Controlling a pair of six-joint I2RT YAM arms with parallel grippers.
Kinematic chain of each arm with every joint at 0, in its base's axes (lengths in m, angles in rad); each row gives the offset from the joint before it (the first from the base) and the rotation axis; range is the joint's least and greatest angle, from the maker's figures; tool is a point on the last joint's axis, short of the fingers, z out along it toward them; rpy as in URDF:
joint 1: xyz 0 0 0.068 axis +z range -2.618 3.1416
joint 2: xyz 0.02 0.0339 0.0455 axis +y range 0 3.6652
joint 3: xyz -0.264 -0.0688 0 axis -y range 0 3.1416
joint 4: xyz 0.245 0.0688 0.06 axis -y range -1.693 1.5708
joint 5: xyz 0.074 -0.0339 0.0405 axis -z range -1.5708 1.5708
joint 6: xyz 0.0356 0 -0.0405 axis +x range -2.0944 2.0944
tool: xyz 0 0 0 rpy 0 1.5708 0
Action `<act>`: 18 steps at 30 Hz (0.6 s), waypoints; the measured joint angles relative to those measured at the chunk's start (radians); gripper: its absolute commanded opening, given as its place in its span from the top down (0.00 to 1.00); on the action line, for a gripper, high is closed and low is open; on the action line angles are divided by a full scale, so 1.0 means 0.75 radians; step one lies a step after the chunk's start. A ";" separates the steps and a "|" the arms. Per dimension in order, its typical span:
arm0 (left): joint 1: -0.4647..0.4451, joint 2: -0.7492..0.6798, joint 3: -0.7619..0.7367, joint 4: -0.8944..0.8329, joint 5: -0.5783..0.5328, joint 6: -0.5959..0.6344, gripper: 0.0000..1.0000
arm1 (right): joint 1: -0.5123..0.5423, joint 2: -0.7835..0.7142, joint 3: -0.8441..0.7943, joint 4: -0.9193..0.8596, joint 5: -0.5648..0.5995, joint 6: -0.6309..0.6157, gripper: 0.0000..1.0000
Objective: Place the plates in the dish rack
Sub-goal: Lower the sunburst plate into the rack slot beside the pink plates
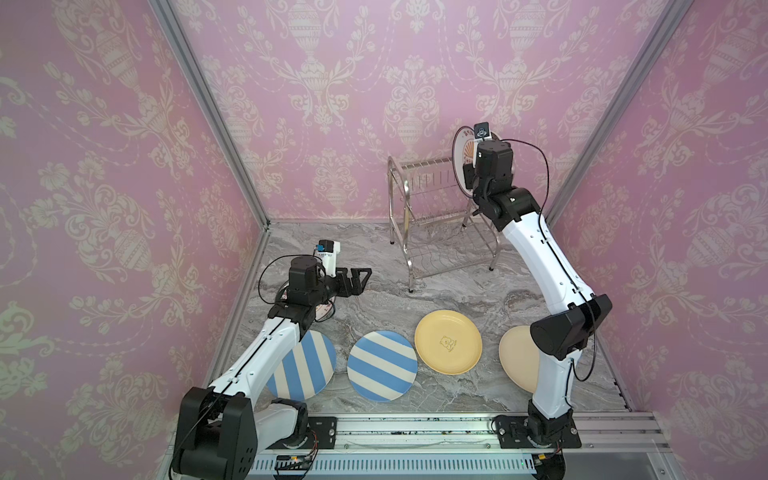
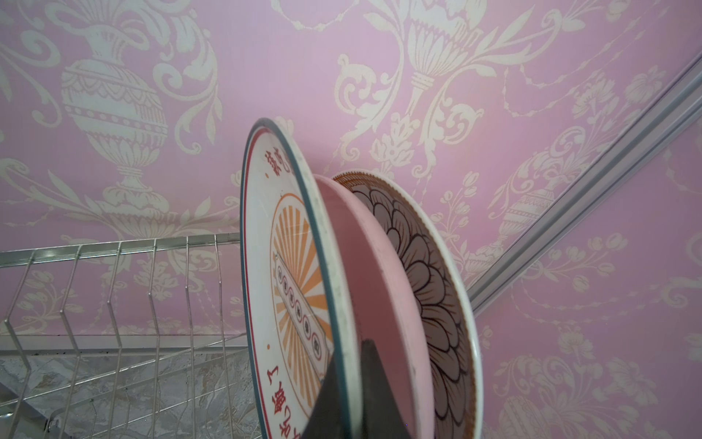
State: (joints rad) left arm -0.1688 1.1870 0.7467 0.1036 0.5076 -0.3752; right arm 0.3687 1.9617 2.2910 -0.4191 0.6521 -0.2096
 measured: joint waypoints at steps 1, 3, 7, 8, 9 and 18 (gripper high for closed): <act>0.000 0.001 0.000 -0.001 -0.001 0.001 0.01 | 0.000 0.000 0.000 0.003 0.002 0.000 1.00; 0.000 0.001 0.000 -0.001 -0.002 0.004 0.01 | -0.001 0.000 0.000 0.010 0.004 -0.001 1.00; 0.000 0.006 0.000 -0.001 -0.002 0.013 0.01 | -0.001 0.000 0.001 0.015 0.005 -0.005 1.00; 0.000 0.009 0.000 -0.001 -0.002 0.014 0.01 | -0.001 0.000 0.001 0.015 0.007 -0.006 1.00; 0.000 0.012 0.000 -0.001 -0.002 0.015 0.01 | -0.001 0.000 0.001 0.015 0.011 -0.006 1.00; 0.000 0.019 0.000 0.000 -0.002 0.015 0.01 | -0.001 0.000 0.001 0.016 0.039 -0.036 1.00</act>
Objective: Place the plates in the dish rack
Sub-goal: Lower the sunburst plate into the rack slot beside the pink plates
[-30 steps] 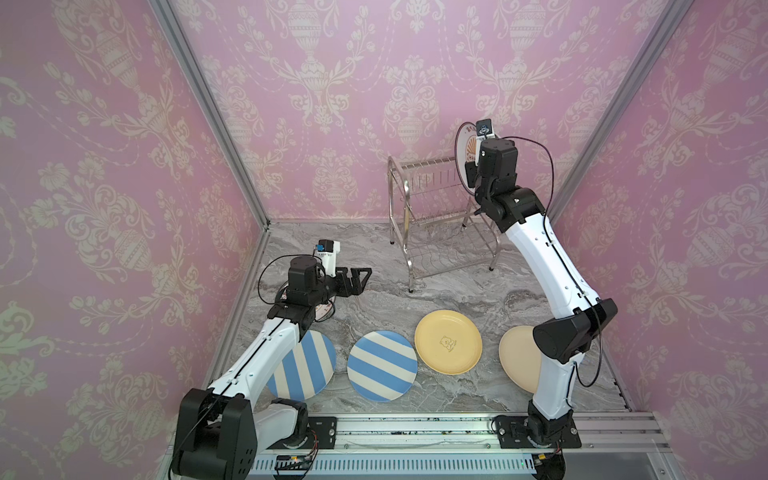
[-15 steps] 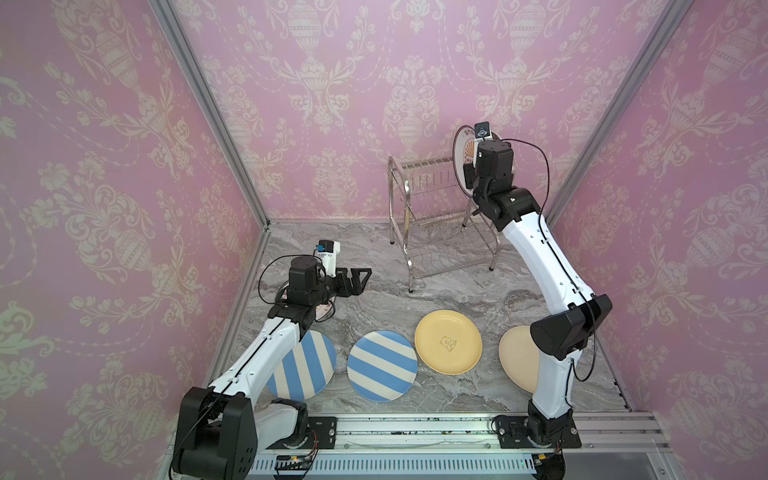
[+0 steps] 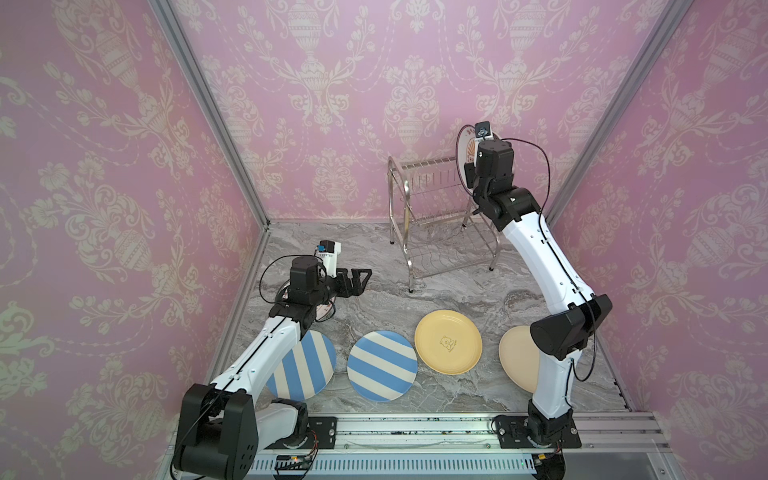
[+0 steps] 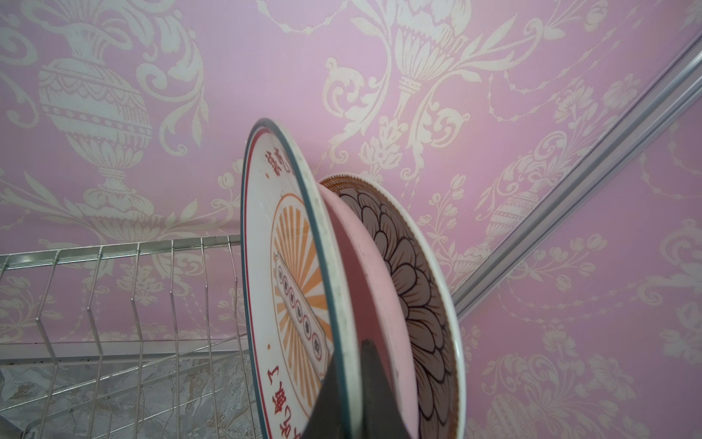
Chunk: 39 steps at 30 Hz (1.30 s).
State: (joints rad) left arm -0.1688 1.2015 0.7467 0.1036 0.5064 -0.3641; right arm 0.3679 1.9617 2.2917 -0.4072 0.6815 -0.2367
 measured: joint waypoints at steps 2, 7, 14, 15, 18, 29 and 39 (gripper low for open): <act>0.000 0.001 0.000 0.000 0.000 0.000 0.01 | 0.000 0.000 0.000 0.001 0.001 -0.004 1.00; 0.000 0.006 0.000 0.001 0.000 0.000 0.01 | 0.000 0.001 0.000 0.001 0.011 -0.009 1.00; 0.000 0.007 0.000 0.002 0.000 0.000 0.01 | 0.000 0.018 -0.004 0.010 0.033 -0.010 1.00; 0.000 0.007 0.000 0.002 0.000 0.000 0.01 | 0.000 0.019 -0.009 0.010 0.034 -0.010 1.00; 0.000 0.007 0.000 0.002 0.000 0.000 0.01 | 0.000 0.022 -0.026 0.010 0.034 -0.010 1.00; 0.000 0.007 0.000 0.002 0.000 0.000 0.01 | 0.001 0.022 -0.080 0.085 0.037 -0.019 0.92; 0.000 0.006 0.000 0.001 0.000 0.001 0.01 | 0.000 0.022 -0.083 0.108 0.052 -0.034 0.74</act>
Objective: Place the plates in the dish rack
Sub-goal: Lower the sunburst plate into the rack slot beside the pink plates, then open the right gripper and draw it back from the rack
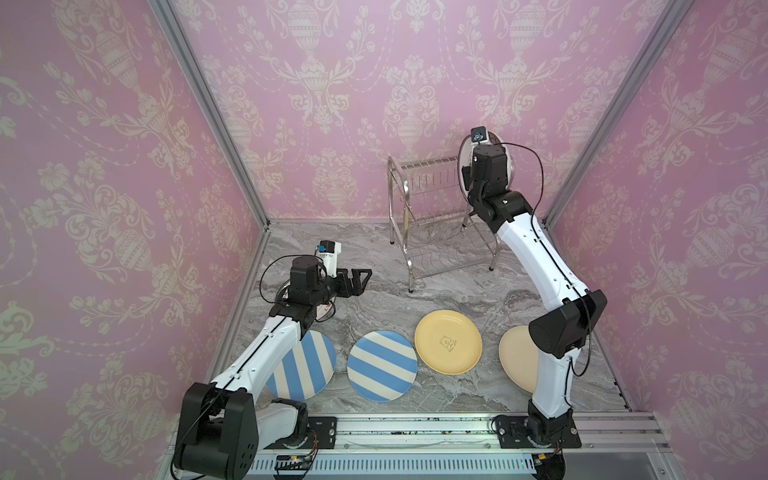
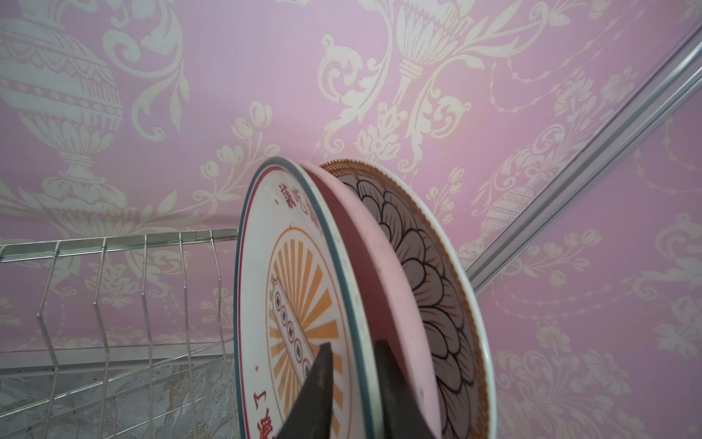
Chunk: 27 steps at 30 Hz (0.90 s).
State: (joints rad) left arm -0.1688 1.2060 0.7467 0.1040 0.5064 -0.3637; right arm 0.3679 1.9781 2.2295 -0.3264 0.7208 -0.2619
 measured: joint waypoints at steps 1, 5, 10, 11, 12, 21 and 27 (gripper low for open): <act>0.000 0.000 0.000 -0.001 0.000 -0.001 0.01 | 0.001 0.000 0.000 0.001 0.002 0.000 0.71; 0.000 -0.001 0.000 -0.001 0.000 0.000 0.01 | 0.006 0.000 0.000 0.001 0.003 -0.006 0.65; 0.000 -0.001 0.000 -0.001 0.000 0.000 0.01 | 0.029 -0.002 0.000 0.000 0.016 -0.037 0.58; 0.000 -0.002 0.000 -0.001 0.000 -0.001 0.01 | 0.037 -0.003 0.001 -0.001 0.017 -0.041 0.57; 0.000 -0.003 0.000 -0.001 0.000 0.000 0.01 | 0.042 -0.006 0.001 -0.002 0.017 -0.043 0.55; 0.000 -0.055 -0.041 -0.017 -0.008 0.000 0.01 | 0.064 -0.115 -0.036 -0.032 0.038 -0.069 0.41; 0.000 -0.055 -0.041 -0.033 -0.031 -0.001 0.01 | 0.064 -0.253 -0.128 -0.074 0.037 -0.048 0.35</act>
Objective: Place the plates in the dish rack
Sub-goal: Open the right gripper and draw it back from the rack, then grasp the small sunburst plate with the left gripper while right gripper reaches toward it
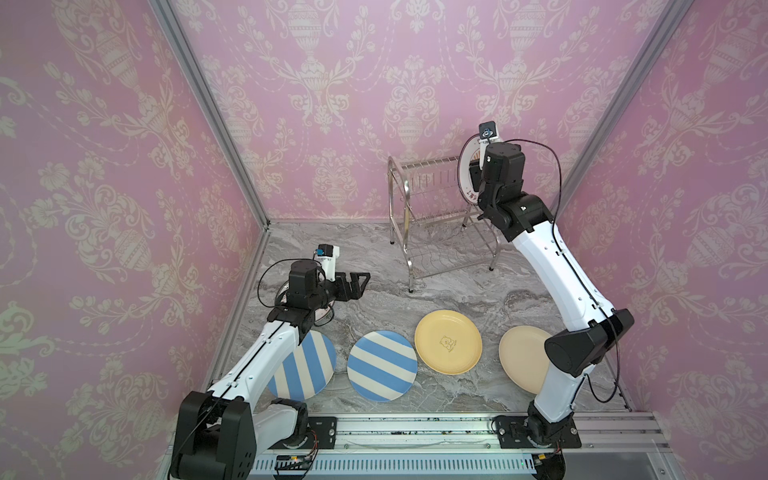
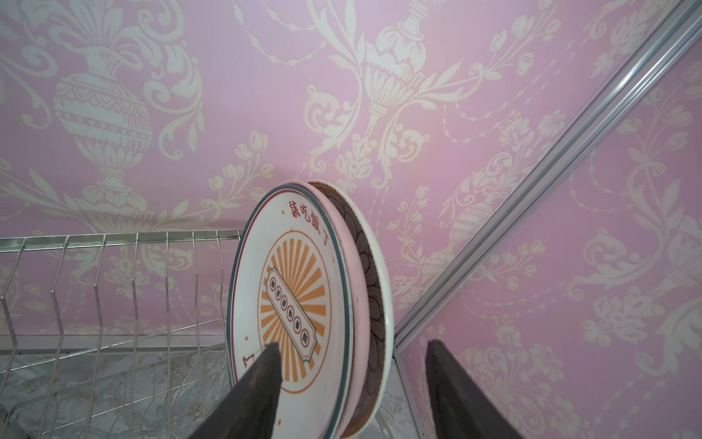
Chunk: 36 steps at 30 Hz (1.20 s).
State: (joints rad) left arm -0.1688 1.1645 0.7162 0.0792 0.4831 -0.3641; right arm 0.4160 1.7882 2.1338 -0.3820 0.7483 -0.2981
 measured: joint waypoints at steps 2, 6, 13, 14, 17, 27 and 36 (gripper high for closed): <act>0.000 0.000 0.000 0.000 -0.002 0.000 0.01 | 0.002 -0.062 -0.057 -0.016 -0.005 0.018 0.34; 0.000 -0.007 0.005 -0.019 -0.025 0.000 0.01 | 0.005 -0.190 -0.174 -0.049 -0.025 0.069 0.30; 0.002 -0.007 0.064 -0.073 -0.058 0.015 0.01 | 0.009 -0.556 -0.561 -0.131 -0.207 0.282 0.26; 0.002 -0.007 0.073 -0.081 -0.065 0.019 0.01 | 0.009 -0.623 -0.634 -0.142 -0.249 0.321 0.26; 0.004 -0.007 0.091 -0.091 -0.093 0.036 0.01 | 0.011 -0.794 -0.824 -0.178 -0.415 0.438 0.26; 0.047 0.104 0.110 -0.035 -0.130 0.044 0.01 | 0.192 -1.079 -1.486 -0.222 -0.793 0.792 0.23; 0.072 -0.015 0.261 -0.272 -0.305 0.079 0.01 | 0.533 -1.119 -1.823 -0.062 -0.755 1.065 0.22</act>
State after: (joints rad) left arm -0.1146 1.1534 0.9119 -0.1246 0.2543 -0.3046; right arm 0.8154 0.9489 0.7662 -0.4282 0.1822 0.5007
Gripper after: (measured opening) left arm 0.993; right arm 0.772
